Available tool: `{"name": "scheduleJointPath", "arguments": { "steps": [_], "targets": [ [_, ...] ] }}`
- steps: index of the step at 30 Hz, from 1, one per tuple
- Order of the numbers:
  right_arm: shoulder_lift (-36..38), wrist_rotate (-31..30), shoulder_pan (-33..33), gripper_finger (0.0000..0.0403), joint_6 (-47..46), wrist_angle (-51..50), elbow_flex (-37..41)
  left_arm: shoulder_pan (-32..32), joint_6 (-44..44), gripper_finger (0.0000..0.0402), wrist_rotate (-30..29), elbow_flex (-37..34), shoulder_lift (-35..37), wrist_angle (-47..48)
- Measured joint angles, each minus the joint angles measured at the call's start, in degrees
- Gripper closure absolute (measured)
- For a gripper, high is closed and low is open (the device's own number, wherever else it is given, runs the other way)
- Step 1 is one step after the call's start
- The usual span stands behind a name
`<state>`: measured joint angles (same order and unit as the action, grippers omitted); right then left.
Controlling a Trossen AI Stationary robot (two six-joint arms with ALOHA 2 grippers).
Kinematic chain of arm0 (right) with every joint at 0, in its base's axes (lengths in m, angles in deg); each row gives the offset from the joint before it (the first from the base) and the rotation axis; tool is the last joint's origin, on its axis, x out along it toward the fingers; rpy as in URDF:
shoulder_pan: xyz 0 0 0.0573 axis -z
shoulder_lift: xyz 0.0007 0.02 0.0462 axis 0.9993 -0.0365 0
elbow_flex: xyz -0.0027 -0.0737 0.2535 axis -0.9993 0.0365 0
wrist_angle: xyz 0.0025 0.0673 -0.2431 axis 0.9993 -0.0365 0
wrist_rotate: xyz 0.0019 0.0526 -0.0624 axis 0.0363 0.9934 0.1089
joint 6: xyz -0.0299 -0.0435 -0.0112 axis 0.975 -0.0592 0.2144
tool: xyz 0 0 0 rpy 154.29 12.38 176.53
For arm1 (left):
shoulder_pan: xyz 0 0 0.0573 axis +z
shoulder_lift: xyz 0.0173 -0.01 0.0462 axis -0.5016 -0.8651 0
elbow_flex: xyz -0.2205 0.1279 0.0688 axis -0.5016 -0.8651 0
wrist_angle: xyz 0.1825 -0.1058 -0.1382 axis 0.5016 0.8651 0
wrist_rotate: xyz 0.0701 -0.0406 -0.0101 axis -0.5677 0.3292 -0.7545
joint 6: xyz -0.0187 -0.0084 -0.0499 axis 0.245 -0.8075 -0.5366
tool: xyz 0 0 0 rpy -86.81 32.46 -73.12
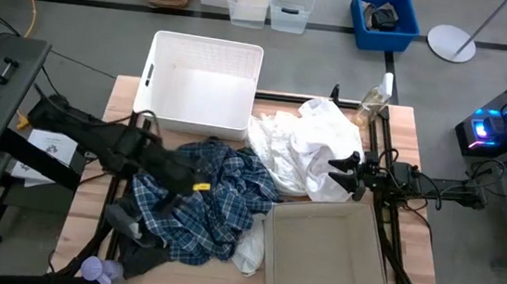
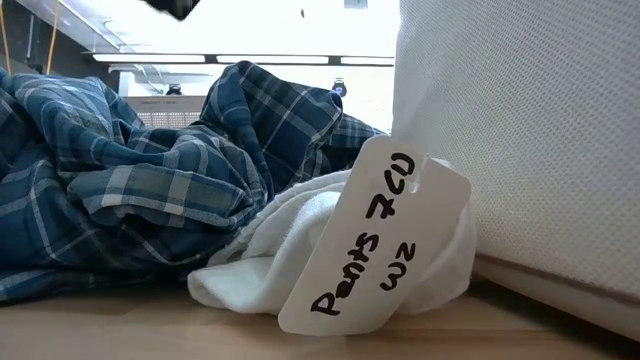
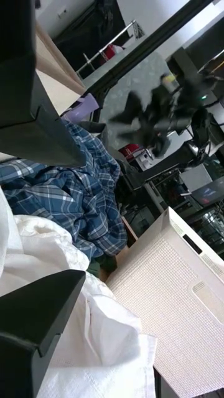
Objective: Sort clothes
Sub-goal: Put the blue checkered shirt into the top white laundry organizer
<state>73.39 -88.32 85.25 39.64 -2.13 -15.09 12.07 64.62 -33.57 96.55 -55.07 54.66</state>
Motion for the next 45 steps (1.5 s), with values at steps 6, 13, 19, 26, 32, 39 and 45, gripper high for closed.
{"name": "scheduleJointPath", "arguments": {
  "steps": [6,13,19,26,32,39,45],
  "targets": [
    [0.0,-0.1,0.0,0.0124,0.0,0.0,0.0,2.4,-0.8,0.0129,-3.6,0.0,-7.1,7.7],
    [0.0,-0.1,0.0,0.0124,0.0,0.0,0.0,4.4,-1.1,0.0096,-8.6,0.0,-17.7,6.1],
    [0.0,0.0,0.0,0.0124,0.0,0.0,0.0,5.0,-2.4,0.0103,-10.1,0.0,-27.1,5.2],
    [0.0,0.2,0.0,0.0124,0.0,0.0,0.0,4.4,-3.5,0.0354,-6.0,1.6,-30.1,7.5],
    [0.0,0.1,0.0,0.0124,0.0,0.0,0.0,3.9,-6.1,0.0395,-11.8,15.5,-15.8,13.3],
    [0.0,0.1,0.0,0.0124,0.0,0.0,0.0,8.2,0.1,0.0398,-29.0,31.2,-0.2,5.4],
    [0.0,0.1,0.0,0.0124,0.0,0.0,0.0,17.9,23.8,0.04,-39.9,33.0,6.1,-23.2]
  ]
}}
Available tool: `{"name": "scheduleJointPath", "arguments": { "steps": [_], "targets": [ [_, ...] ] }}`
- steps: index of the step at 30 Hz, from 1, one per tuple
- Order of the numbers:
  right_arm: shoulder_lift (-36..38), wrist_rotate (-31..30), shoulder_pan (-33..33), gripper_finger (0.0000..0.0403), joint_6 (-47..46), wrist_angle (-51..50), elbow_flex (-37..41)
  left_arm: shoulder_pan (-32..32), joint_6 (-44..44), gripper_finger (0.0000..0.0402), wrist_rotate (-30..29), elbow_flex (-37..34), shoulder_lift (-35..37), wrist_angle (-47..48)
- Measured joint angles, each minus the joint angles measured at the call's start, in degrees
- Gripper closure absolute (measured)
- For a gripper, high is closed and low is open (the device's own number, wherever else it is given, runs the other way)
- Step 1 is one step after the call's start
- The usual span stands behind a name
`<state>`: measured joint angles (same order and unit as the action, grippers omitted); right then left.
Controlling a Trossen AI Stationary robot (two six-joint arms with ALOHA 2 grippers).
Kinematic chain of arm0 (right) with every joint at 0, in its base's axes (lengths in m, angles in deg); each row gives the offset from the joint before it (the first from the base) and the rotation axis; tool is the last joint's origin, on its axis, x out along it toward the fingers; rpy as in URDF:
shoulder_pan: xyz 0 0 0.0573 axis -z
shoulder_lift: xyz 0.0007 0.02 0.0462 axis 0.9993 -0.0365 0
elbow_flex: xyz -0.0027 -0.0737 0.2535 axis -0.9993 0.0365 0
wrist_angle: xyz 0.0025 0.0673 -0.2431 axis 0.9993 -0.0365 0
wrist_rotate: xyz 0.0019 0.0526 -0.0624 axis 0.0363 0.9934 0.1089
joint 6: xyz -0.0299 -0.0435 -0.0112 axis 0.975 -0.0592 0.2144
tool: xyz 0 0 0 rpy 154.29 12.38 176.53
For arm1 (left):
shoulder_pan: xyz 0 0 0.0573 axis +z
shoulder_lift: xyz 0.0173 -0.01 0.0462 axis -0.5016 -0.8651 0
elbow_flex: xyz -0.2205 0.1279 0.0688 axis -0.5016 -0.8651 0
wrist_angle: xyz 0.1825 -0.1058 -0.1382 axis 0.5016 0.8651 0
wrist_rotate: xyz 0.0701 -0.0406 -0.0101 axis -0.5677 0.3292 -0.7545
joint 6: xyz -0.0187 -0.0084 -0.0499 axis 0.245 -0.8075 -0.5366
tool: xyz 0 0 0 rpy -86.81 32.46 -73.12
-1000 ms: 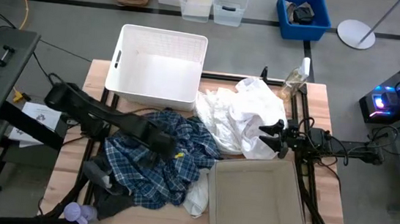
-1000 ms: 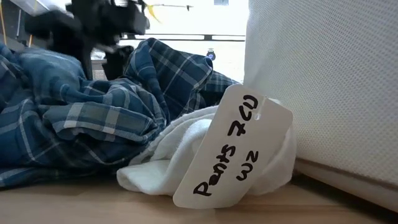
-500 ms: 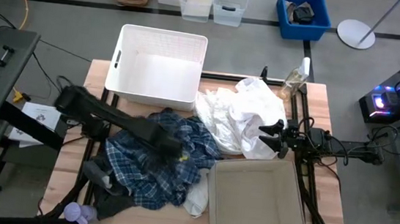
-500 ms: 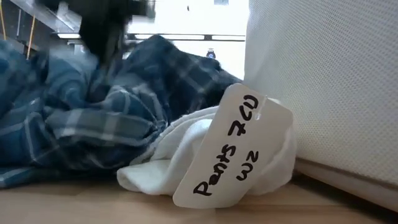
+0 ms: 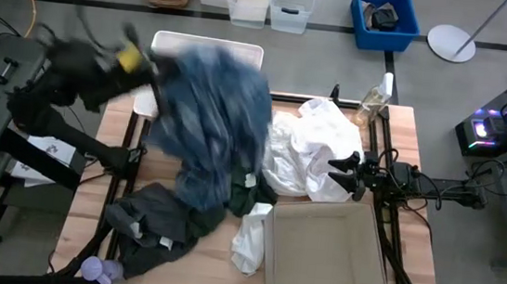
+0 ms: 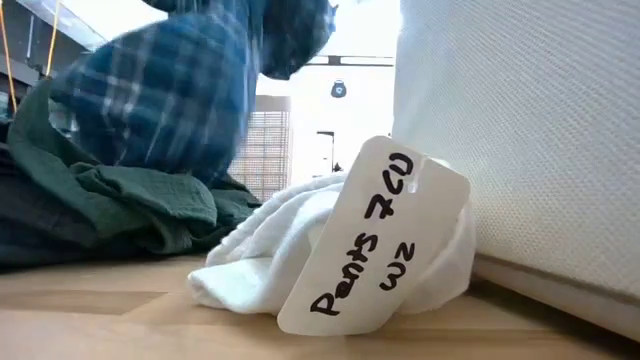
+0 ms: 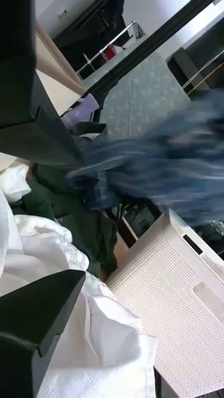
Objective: Sort clothes
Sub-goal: Put the blue checkered shirt into the top white laundry organizer
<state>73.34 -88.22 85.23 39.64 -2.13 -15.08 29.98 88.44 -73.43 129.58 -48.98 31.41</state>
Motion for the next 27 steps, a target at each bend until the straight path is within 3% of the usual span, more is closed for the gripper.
{"name": "scheduleJointPath", "arguments": {
  "steps": [4,8,13,20,27],
  "targets": [
    [0.0,0.0,0.0,0.0124,0.0,0.0,0.0,9.7,10.6,0.0401,-0.6,-0.1,-0.5,-10.7],
    [0.0,0.0,0.0,0.0124,0.0,0.0,0.0,20.4,14.9,0.0401,0.0,-0.2,-3.3,-13.2],
    [0.0,0.0,0.0,0.0124,0.0,0.0,0.0,29.9,5.3,0.0401,2.5,-0.3,-7.1,3.6],
    [0.0,0.0,0.0,0.0124,0.0,0.0,0.0,31.5,-9.5,0.0394,8.6,-3.3,-12.6,25.9],
    [0.0,0.0,0.0,0.0124,0.0,0.0,0.0,31.5,-9.9,0.0294,7.4,-3.7,-18.4,30.6]
  ]
}}
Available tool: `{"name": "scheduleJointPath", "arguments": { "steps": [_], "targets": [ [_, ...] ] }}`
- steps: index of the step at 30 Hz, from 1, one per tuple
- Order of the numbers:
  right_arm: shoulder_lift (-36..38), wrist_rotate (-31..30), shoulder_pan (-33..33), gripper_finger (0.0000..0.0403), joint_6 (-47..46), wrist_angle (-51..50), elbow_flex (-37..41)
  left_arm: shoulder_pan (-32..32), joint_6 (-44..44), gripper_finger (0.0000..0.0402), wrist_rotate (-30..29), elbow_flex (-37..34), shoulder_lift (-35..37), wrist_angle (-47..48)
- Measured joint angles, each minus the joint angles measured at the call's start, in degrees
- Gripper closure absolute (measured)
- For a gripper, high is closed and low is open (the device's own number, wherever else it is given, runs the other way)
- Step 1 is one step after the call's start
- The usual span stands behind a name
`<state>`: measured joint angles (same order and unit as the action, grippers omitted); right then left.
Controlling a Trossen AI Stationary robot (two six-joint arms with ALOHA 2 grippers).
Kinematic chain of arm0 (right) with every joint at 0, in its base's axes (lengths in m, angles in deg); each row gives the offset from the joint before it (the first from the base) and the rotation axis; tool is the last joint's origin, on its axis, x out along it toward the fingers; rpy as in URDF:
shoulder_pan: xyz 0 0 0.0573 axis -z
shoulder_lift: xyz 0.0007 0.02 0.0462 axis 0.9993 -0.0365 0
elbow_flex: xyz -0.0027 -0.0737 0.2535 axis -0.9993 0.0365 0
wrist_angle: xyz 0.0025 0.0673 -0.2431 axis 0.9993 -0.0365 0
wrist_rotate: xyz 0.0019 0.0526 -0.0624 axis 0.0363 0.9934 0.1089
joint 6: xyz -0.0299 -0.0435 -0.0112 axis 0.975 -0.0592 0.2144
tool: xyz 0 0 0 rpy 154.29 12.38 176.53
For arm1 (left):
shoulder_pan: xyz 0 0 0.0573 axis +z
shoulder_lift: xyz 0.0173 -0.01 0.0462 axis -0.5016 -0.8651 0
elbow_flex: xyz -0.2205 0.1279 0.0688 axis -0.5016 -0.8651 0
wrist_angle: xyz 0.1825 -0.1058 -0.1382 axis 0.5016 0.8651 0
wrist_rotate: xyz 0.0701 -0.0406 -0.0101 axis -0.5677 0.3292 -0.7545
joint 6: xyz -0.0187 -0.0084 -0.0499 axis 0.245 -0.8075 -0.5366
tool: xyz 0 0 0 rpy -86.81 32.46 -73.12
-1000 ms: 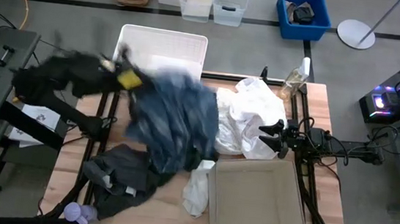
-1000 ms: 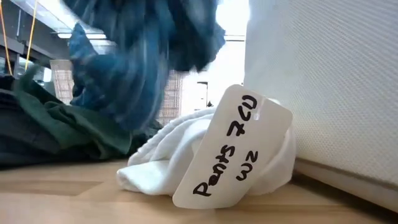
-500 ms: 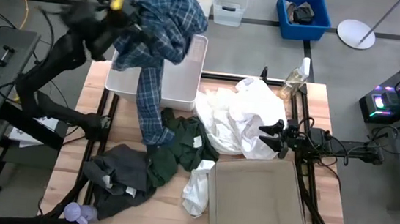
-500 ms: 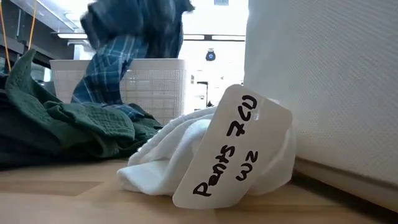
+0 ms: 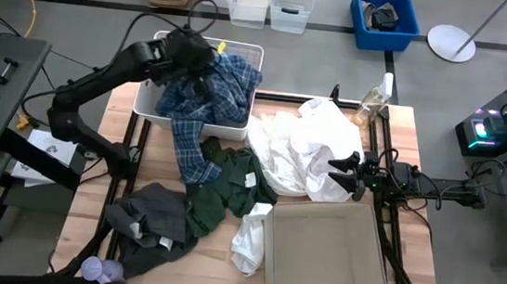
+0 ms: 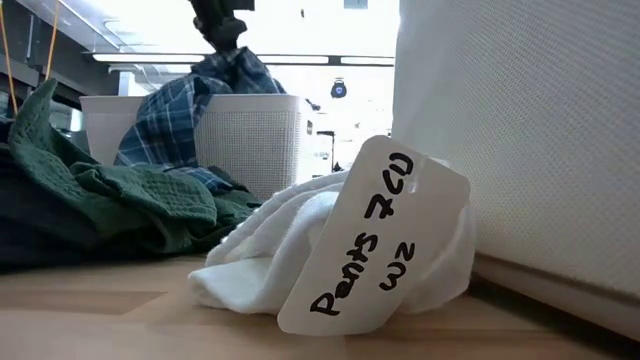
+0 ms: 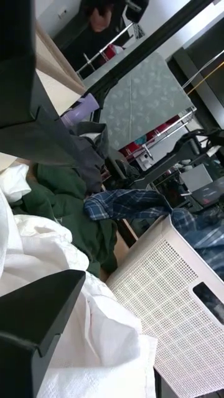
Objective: Sort clothes
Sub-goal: Put the blue checkered shirt into the top white laundry organizer
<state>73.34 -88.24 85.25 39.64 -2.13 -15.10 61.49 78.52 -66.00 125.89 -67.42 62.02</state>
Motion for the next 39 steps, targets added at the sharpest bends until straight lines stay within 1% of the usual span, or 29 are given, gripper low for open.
{"name": "scheduleJointPath", "arguments": {
  "steps": [6,8,9,11,14,15,18,19,20,21,22,23,24,26,27,29,30,32,35,37,39],
  "targets": [
    [0.0,0.0,0.0,0.0124,0.0,0.0,0.0,-0.7,0.3,0.0179,-4.6,0.2,-0.9,0.8],
    [0.0,0.0,0.0,0.0124,0.0,0.0,0.0,-1.0,-0.2,0.0148,-4.2,1.8,-0.8,1.7],
    [0.0,0.0,0.0,0.0124,0.0,0.0,0.0,-1.0,-1.7,0.0136,-2.8,3.2,-0.8,2.3],
    [0.0,0.0,0.0,0.0124,0.0,0.0,0.0,-0.4,-5.8,0.0118,1.9,6.0,-0.7,3.2],
    [0.0,0.0,0.0,0.0124,0.0,0.0,0.0,1.3,-13.8,0.0109,11.0,10.6,-0.7,7.5],
    [0.0,0.0,0.0,0.0124,0.0,0.0,0.0,1.7,-16.5,0.0108,15.4,12.2,-0.7,9.6],
    [0.0,0.0,0.0,0.0124,0.0,0.0,0.0,1.7,-24.1,0.011,32.7,15.1,0.0,14.8],
    [0.0,0.0,0.0,0.0124,0.0,0.0,0.0,0.8,-26.0,0.0111,38.3,15.1,0.4,16.3],
    [0.0,0.0,0.0,0.0124,0.0,0.0,0.0,-0.8,-27.4,0.0112,42.1,14.8,0.9,17.8],
    [0.0,0.0,0.0,0.0124,0.0,0.0,0.0,-2.9,-28.9,0.0112,44.1,14.5,1.3,19.7],
    [0.0,0.0,0.0,0.0124,0.0,0.0,0.0,-5.6,-30.2,0.0113,44.4,14.2,1.8,22.4],
    [0.0,0.0,0.0,0.0124,0.0,0.0,0.0,-8.7,-31.7,0.0114,43.7,13.8,2.2,25.4],
    [0.0,0.0,0.0,0.0124,0.0,0.0,0.0,-12.5,-33.7,0.0114,41.5,13.3,2.8,28.1],
    [0.0,0.0,0.0,0.0124,0.0,0.0,0.0,-20.3,-38.9,0.0114,33.8,11.4,4.5,30.8],
    [0.0,0.0,0.0,0.0124,0.0,0.0,0.0,-24.1,-42.3,0.0114,29.0,9.6,6.0,30.9],
    [0.0,0.0,0.0,0.0124,0.0,0.0,0.0,-30.8,-51.4,0.0115,21.0,5.0,9.4,30.6],
    [0.0,0.0,0.0,0.0124,0.0,0.0,0.0,-33.7,-56.2,0.0115,18.1,2.0,11.4,30.2],
    [0.0,0.0,0.0,0.0124,0.0,0.0,0.0,-38.7,-66.7,0.0115,14.6,-5.3,15.7,28.4],
    [0.0,0.0,0.0,0.0124,0.0,0.0,0.0,-43.2,-80.0,0.0115,12.1,-17.9,21.9,22.3],
    [0.0,0.0,0.0,0.0124,0.0,0.0,0.0,-43.6,-86.1,0.0115,10.2,-25.0,24.8,19.2],
    [0.0,0.0,0.0,0.0124,0.0,0.0,0.0,-43.1,-91.5,0.0115,8.3,-30.8,26.5,16.8]
  ]
}}
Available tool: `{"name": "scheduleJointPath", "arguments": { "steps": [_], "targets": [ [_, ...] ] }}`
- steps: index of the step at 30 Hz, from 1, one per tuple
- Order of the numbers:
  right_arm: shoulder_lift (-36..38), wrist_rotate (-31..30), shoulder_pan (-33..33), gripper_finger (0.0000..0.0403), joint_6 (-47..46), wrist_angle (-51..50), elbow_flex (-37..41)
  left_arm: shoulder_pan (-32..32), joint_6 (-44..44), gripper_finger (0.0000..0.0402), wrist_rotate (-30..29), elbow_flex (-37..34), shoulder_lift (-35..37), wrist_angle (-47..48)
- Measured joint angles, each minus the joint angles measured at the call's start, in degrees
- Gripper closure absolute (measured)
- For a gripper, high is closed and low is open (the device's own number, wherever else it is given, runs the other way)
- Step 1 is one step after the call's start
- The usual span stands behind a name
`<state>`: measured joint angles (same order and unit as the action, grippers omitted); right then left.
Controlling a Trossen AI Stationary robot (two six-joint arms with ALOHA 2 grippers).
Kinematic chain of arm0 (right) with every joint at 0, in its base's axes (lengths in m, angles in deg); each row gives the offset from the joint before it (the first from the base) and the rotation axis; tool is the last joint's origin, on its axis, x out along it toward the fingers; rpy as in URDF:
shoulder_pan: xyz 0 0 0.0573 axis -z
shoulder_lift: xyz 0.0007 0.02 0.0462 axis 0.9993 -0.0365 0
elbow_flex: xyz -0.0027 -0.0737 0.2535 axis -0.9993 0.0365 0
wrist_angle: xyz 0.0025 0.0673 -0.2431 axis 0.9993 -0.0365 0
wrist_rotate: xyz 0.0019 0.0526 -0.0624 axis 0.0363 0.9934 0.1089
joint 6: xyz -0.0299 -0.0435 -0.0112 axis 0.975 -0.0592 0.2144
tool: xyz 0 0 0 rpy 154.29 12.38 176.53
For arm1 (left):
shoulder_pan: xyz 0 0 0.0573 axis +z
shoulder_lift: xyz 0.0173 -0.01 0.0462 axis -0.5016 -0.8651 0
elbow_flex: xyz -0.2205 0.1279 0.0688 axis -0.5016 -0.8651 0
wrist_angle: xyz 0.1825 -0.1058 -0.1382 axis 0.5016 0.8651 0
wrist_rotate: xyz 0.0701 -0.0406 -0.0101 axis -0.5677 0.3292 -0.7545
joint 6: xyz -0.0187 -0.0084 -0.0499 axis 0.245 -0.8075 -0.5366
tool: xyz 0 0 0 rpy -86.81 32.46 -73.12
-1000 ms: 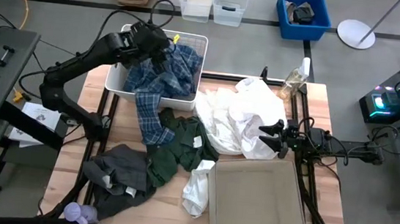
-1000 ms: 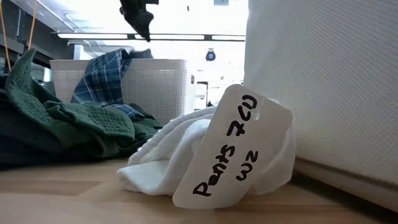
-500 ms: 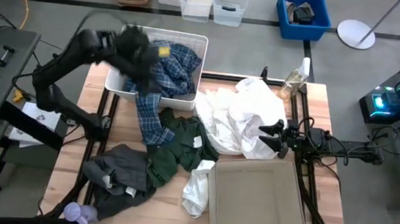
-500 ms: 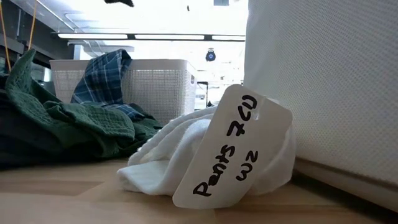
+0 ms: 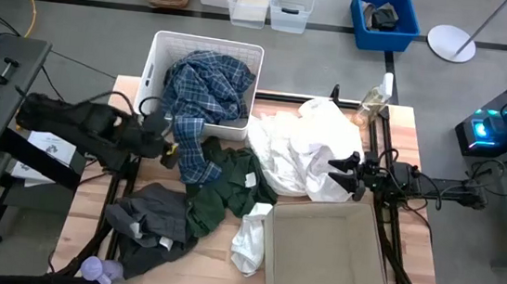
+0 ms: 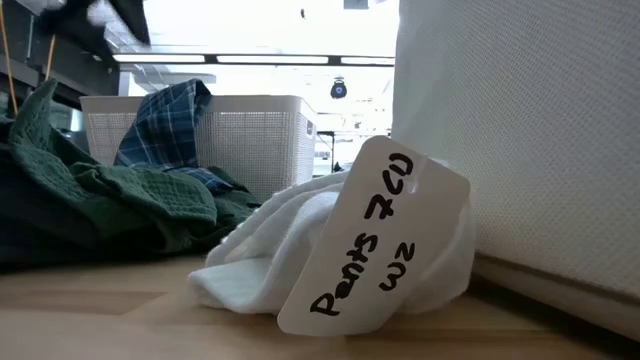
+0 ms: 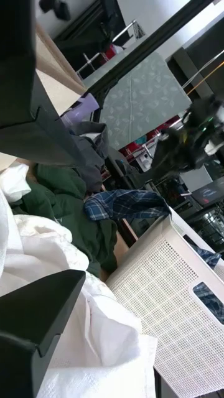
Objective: Sort clothes
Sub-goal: Put the blue checkered shirt into the top white laundry organizer
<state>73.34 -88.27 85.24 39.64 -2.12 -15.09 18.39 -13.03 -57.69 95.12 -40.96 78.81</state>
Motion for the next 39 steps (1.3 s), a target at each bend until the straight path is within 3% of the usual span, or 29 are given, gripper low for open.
{"name": "scheduleJointPath", "arguments": {
  "steps": [9,13,20,23,25,27,31,36,39],
  "targets": [
    [0.0,0.0,0.0,0.0124,0.0,0.0,0.0,0.8,-13.3,0.0115,-4.9,-16.0,0.6,-2.5],
    [0.0,0.0,0.0,0.0124,0.0,0.0,0.0,1.1,-8.9,0.0115,-8.1,-19.9,0.9,-12.5],
    [0.0,0.0,0.0,0.0124,0.0,0.0,0.0,3.7,-3.6,0.0115,-7.6,-26.4,0.9,-24.8],
    [0.0,0.0,0.0,0.0124,0.0,0.0,0.0,3.9,2.7,0.0121,-7.4,-28.7,0.9,-33.9],
    [0.0,0.0,0.0,0.0124,0.0,0.0,0.0,4.0,5.0,0.0143,-7.6,-29.5,0.6,-38.4],
    [0.0,0.0,0.0,0.0124,0.0,0.0,0.0,4.4,6.3,0.0193,-7.5,-29.9,0.0,-41.0],
    [0.0,0.0,0.0,0.0124,0.0,0.0,0.0,4.7,10.8,0.0363,-5.6,-29.9,-0.4,-47.5],
    [0.0,0.0,0.0,0.0124,0.0,0.0,0.0,4.1,22.4,0.0397,3.7,-27.2,2.0,-67.8],
    [0.0,0.0,0.0,0.0124,0.0,0.0,0.0,4.4,31.9,0.0399,5.4,-22.2,4.4,-76.2]
  ]
}}
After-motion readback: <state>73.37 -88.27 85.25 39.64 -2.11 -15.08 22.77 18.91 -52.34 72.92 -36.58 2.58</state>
